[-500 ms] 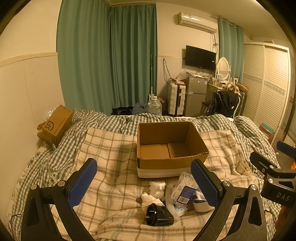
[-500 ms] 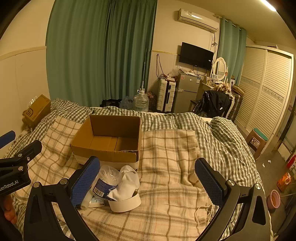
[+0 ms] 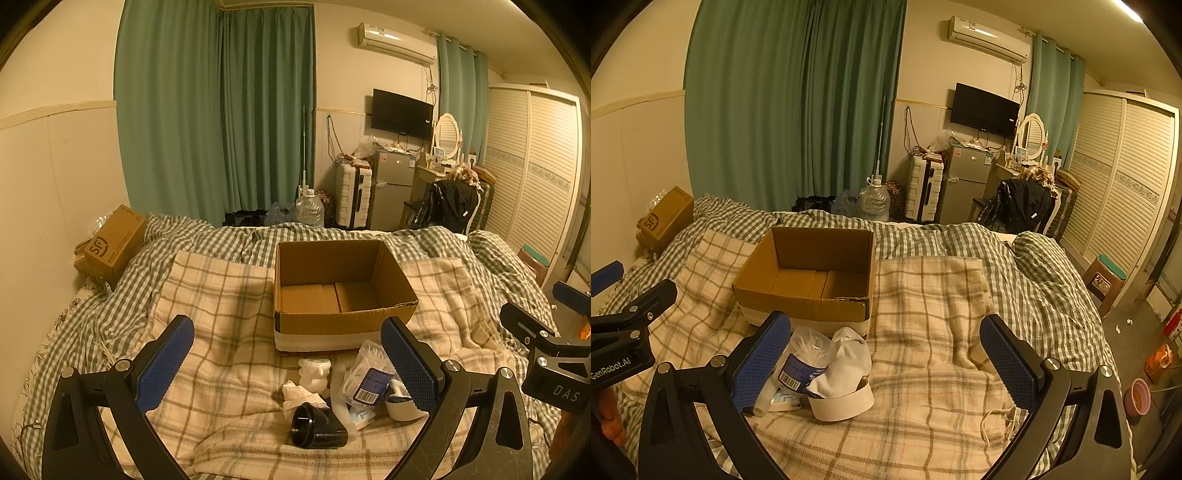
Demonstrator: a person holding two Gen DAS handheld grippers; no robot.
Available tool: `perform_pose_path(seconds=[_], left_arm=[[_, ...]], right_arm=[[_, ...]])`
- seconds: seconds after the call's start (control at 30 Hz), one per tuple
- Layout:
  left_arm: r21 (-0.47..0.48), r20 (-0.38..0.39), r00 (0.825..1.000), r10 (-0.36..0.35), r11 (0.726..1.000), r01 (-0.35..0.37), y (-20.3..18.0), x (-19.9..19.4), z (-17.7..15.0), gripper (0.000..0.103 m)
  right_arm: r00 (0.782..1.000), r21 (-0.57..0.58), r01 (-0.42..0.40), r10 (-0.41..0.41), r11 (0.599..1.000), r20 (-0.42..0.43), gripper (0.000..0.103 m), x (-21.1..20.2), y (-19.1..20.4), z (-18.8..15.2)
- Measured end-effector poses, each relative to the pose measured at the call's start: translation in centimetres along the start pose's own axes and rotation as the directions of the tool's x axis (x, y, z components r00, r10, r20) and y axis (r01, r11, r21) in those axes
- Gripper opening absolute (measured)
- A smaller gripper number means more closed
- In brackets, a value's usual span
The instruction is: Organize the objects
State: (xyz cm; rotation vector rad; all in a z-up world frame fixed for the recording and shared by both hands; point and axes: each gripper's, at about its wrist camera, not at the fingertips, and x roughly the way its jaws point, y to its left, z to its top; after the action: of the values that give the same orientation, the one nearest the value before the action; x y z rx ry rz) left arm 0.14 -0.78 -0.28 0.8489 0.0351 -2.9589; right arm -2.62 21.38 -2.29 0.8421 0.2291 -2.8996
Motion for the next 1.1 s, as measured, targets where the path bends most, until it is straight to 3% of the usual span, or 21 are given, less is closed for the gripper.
perform_pose_path(seconds=[1.1], left_arm=[[-0.007,-0.026,1.0,-0.002,1.0,0.001,0.0,0.09,-0.63,0.103]], right_arm=[[1.0,-0.002,-0.021,0.021,1.0,-0.004,0.103,-0.43,0.18,0.26]])
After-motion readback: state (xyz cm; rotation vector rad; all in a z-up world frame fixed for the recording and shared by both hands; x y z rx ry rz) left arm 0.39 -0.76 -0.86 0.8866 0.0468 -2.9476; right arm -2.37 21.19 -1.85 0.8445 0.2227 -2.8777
